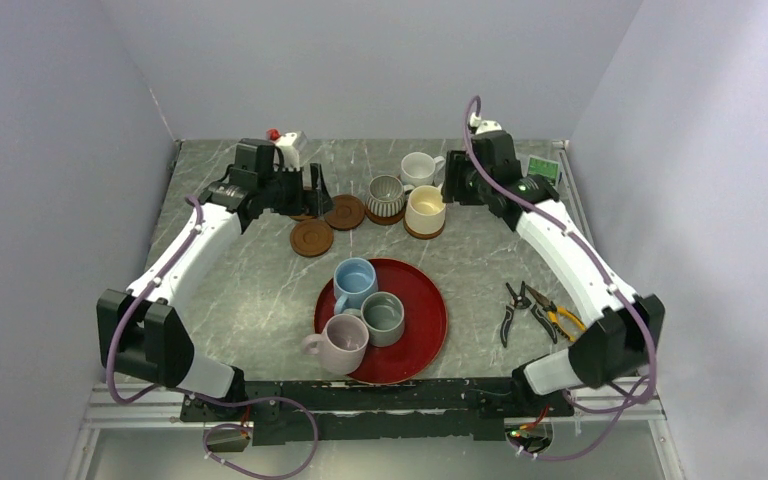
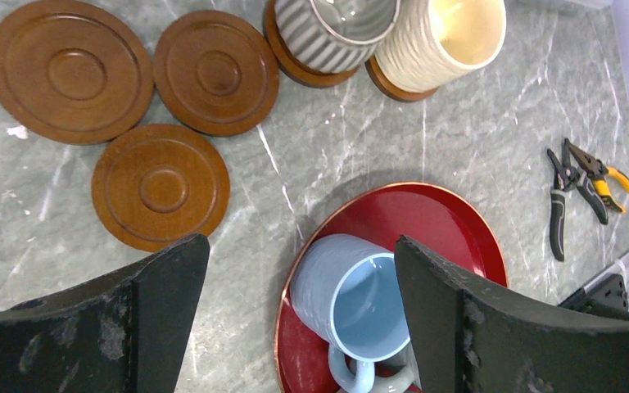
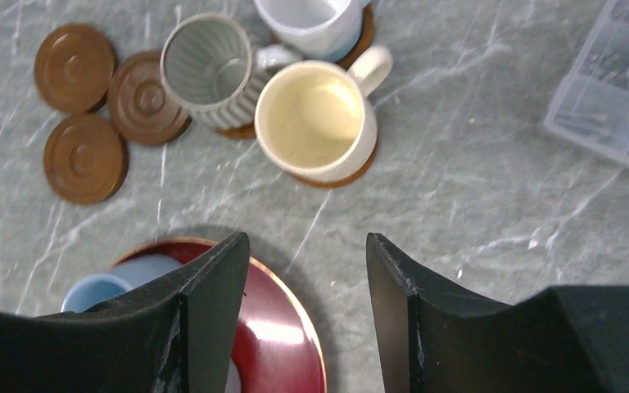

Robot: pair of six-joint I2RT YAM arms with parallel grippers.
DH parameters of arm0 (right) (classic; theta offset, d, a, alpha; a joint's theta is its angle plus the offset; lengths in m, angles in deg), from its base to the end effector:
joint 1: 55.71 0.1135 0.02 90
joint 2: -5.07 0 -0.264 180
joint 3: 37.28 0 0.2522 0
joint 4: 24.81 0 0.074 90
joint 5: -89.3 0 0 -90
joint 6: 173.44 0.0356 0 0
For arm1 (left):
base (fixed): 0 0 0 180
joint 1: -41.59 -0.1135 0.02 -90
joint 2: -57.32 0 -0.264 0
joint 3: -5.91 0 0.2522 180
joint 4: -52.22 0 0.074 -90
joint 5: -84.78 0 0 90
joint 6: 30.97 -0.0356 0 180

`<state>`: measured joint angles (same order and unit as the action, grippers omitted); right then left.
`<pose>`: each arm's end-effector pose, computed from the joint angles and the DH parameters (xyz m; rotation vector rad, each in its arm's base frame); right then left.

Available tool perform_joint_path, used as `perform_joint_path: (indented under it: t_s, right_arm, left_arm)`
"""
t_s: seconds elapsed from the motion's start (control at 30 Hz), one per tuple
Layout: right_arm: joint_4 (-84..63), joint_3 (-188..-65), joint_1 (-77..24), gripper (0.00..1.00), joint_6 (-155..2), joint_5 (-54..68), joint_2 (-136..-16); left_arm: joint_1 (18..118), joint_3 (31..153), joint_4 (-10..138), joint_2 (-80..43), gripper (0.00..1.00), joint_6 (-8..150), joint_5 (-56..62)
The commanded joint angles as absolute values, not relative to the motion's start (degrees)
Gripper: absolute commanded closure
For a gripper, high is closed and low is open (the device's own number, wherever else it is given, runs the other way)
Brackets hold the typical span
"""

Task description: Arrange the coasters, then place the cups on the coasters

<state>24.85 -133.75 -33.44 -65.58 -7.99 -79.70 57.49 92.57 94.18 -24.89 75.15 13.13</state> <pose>0.3062 0.1205 0.3603 -0.0166 2.2378 0.2408 0.3058 -0.0988 0.3290 0.1757 2.2612 -0.6584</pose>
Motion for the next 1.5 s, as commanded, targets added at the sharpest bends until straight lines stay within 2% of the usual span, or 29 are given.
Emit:
perform_joint_path:
  t_s: [0.0, 0.13, 0.33, 0.63, 0.77, 0.9, 1.1, 1.4, 1.47]
  right_arm:
    - [21.11, -125.17, -32.95, 0.42, -66.48, -0.27, -71.69]
    - [18.78, -116.54, -32.39, 0.41, -66.19, 5.59, -65.01]
    - [16.47, -109.92, -32.33, 0.4, -66.09, 4.33, -59.95]
    - [12.83, -105.5, -32.32, 0.4, -65.33, 6.01, -58.74]
    - [12.36, -104.28, -32.28, 0.39, -64.92, 7.75, -58.5]
    - [11.73, -102.9, -32.33, 0.38, -65.21, 8.57, -57.66]
    - [12.32, -102.12, -32.27, 0.38, -65.87, 7.57, -56.8]
    - [12.22, -101.16, -32.28, 0.38, -66.88, 6.06, -56.36]
    - [12.43, -101.2, -32.3, 0.38, -66.96, 5.54, -56.53]
  left_arm:
    - [58.64, 93.95, 93.7, -24.56, 0.11, 74.14, 17.61]
    - [58.84, 88.96, 95.84, -22.61, 0.12, 77.56, 18.56]
    - [61.96, 79.64, 95.69, -18.11, 0.14, 86.84, 15.83]
    - [69.67, 71.55, 89.46, -14.36, 0.18, 102.4, 2.5]
    - [72.46, 71.51, 90.51, -16.15, 0.29, 103.77, -2.87]
    - [73.84, 72.07, 90.72, -18.78, 0.33, 104.17, -4.55]
    - [74.61, 76.24, 95.4, -24.32, 0.46, 101.64, -7.36]
    - [75.26, 78.65, 96.76, -28.95, 0.59, 99.92, -5.73]
    - [75.38, 79.9, 97.88, -30.07, 0.65, 98.88, -5.75]
